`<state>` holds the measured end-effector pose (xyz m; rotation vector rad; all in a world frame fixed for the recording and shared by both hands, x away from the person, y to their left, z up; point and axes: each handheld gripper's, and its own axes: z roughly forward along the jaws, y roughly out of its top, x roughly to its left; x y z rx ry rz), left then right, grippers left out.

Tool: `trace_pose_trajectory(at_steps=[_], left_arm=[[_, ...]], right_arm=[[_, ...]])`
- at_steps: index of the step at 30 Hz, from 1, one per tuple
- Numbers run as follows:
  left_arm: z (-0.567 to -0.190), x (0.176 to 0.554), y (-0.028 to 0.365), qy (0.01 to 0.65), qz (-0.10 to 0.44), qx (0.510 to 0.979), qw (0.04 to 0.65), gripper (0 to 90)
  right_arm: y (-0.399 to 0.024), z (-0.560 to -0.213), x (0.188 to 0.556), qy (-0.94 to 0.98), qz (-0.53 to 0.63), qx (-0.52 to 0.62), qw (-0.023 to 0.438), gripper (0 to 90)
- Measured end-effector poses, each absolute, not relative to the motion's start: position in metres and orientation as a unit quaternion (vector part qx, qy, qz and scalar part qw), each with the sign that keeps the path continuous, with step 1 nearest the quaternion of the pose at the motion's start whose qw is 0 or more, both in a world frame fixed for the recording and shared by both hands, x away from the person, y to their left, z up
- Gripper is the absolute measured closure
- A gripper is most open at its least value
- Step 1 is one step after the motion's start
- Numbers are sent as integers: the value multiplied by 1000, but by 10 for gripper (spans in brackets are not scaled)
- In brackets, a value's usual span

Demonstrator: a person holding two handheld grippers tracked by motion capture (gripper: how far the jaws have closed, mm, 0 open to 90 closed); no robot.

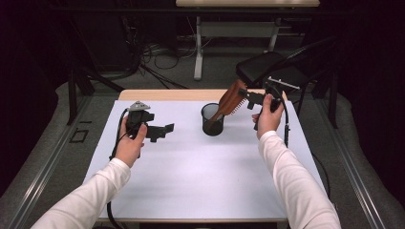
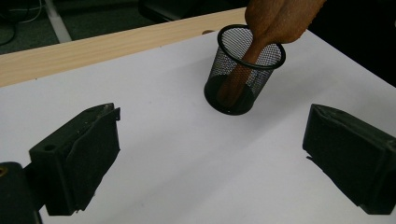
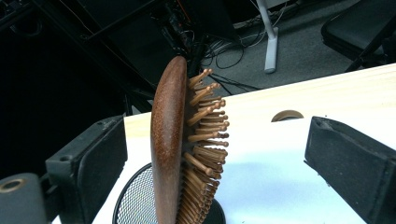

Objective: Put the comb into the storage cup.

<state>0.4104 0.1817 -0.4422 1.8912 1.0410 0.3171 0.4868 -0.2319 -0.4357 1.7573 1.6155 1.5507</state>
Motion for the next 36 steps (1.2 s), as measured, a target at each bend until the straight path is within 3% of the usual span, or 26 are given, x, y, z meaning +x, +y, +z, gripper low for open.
trace_pose_trajectory(at_steps=[17,36], left_arm=[[-439,409,188,428,134,766,460,39],[-435,408,197,434,142,764,455,39]], right_arm=[[-239,-429,480,579,540,593,149,54],[-237,-420,466,655,481,542,213,53]])
